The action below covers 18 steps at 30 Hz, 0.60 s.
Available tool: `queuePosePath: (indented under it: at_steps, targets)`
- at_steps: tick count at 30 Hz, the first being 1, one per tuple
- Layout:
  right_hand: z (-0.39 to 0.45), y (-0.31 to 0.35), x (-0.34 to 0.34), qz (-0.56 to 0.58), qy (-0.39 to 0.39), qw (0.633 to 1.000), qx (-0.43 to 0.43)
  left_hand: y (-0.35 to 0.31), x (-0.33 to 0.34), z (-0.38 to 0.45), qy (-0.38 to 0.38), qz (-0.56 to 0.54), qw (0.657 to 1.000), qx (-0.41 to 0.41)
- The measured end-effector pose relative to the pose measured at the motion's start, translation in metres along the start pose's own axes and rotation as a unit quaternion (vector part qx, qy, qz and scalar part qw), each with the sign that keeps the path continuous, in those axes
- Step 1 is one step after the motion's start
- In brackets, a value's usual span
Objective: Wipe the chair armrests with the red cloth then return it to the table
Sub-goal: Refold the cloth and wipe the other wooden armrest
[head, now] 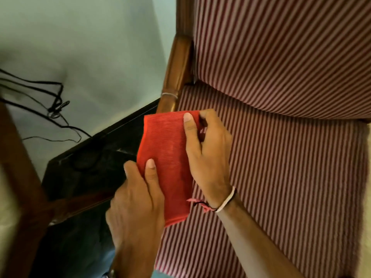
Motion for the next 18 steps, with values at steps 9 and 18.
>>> queuePosePath:
  at_steps: [9, 18]
  targets:
    - [-0.007, -0.04, 0.052, 0.031, 0.036, 0.997, 0.061, 0.034, 0.028, 0.055, -0.027, 0.083, 0.994, 0.064]
    - [-0.113, -0.171, 0.019, -0.391, 0.301, 0.869, -0.03, -0.011, 0.05, 0.023, -0.002, 0.104, 0.947, 0.302]
Point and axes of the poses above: each hand's wrist, its own z-axis towards the middle knuckle, its own x-axis out of the palm, y = z × x, the point moved 8 cm from there along z, towards the middle knuckle, and after that the axes turned 12 degrees about -x, right-handed, at the moved point
